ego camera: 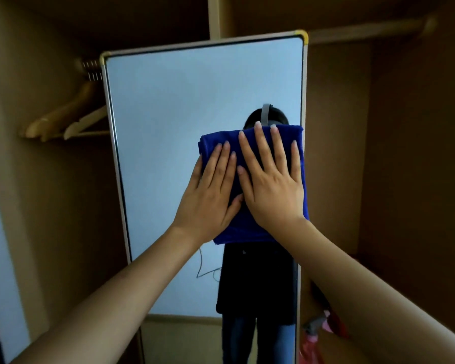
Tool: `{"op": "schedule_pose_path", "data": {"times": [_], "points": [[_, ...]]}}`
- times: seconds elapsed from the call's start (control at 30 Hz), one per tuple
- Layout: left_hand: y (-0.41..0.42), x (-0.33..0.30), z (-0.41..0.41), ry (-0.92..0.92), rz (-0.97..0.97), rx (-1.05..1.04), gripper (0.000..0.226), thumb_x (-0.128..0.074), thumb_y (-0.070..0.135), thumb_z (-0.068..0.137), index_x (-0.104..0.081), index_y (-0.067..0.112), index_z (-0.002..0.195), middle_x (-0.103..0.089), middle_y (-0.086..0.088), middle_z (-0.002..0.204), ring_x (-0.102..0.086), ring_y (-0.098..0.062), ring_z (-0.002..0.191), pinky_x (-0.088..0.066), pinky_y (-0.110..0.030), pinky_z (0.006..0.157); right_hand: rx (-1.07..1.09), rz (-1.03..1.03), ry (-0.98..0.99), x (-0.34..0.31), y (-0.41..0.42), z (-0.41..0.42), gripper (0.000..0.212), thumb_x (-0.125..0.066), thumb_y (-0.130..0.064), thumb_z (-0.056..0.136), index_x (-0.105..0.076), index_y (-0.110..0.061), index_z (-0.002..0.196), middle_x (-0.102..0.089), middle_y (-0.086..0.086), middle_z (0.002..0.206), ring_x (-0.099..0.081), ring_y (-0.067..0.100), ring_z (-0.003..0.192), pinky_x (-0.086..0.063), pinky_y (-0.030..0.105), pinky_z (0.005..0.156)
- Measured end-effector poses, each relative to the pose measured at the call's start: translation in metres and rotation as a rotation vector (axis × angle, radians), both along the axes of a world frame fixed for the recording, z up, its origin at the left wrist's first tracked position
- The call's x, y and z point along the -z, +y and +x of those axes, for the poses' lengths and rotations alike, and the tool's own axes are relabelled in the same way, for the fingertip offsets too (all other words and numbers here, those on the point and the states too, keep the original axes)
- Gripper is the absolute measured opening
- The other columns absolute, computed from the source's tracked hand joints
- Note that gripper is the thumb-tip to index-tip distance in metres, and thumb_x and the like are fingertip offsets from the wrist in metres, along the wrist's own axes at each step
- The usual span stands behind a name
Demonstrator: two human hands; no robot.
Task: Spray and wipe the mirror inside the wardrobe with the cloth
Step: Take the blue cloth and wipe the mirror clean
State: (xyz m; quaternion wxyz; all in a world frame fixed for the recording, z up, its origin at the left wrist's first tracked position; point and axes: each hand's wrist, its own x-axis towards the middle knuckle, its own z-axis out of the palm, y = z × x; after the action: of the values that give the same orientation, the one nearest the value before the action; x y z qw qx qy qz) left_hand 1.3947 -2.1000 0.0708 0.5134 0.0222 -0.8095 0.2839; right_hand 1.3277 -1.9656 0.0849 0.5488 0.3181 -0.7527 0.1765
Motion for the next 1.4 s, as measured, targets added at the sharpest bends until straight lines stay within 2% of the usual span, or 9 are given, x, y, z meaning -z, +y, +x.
{"op": "schedule_pose_path", "data": {"times": [0.27,0.53,1.1,1.3,1.4], "points": [[0.000,-0.073,0.002,0.022,0.000,-0.030,0.071,-0.009,0.047,0.100,-0.003,-0.001,0.152,0.001,-0.019,0.160,0.005,-0.028,0.149,-0.011,-0.046,0.121,-0.010,0.001,0.042,-0.073,-0.001,-0.004,0.055,-0.021,-0.042,0.106,-0.007,-0.028,0.157,-0.003,-0.002,0.165,0.006,0.020,0.152,0.009,0.043,0.121],[-0.009,-0.124,0.002,0.071,-0.034,-0.037,0.071,-0.008,0.051,0.100,-0.003,0.003,0.153,0.000,-0.017,0.161,0.004,-0.027,0.149,-0.010,-0.044,0.121,0.013,-0.009,0.050,-0.125,-0.008,-0.001,0.055,-0.017,-0.044,0.105,-0.004,-0.031,0.157,0.003,-0.004,0.165,0.011,0.019,0.151,0.009,0.044,0.121],[-0.072,-0.144,0.023,0.067,-0.122,0.104,0.071,-0.016,0.050,0.099,-0.010,0.003,0.152,-0.005,-0.018,0.161,-0.001,-0.027,0.149,-0.008,-0.040,0.121,0.123,-0.119,0.076,-0.133,-0.075,0.025,0.055,-0.015,-0.041,0.104,-0.002,-0.030,0.157,0.003,-0.002,0.165,0.011,0.023,0.151,0.005,0.052,0.121],[-0.108,-0.143,0.037,0.054,-0.093,0.118,0.072,-0.011,0.051,0.098,-0.006,0.004,0.153,0.000,-0.017,0.161,0.004,-0.025,0.149,-0.004,-0.039,0.122,0.143,-0.125,0.089,-0.134,-0.112,0.038,0.055,-0.014,-0.042,0.104,-0.002,-0.031,0.157,0.004,-0.003,0.165,0.011,0.022,0.151,0.005,0.051,0.121],[-0.127,-0.142,0.043,0.061,-0.088,0.102,0.073,-0.010,0.051,0.098,-0.006,0.003,0.152,0.001,-0.017,0.161,0.004,-0.026,0.149,-0.006,-0.040,0.122,0.152,-0.117,0.107,-0.134,-0.131,0.043,0.055,-0.013,-0.042,0.104,-0.003,-0.031,0.157,0.003,-0.003,0.165,0.011,0.022,0.151,0.005,0.051,0.121]]}}
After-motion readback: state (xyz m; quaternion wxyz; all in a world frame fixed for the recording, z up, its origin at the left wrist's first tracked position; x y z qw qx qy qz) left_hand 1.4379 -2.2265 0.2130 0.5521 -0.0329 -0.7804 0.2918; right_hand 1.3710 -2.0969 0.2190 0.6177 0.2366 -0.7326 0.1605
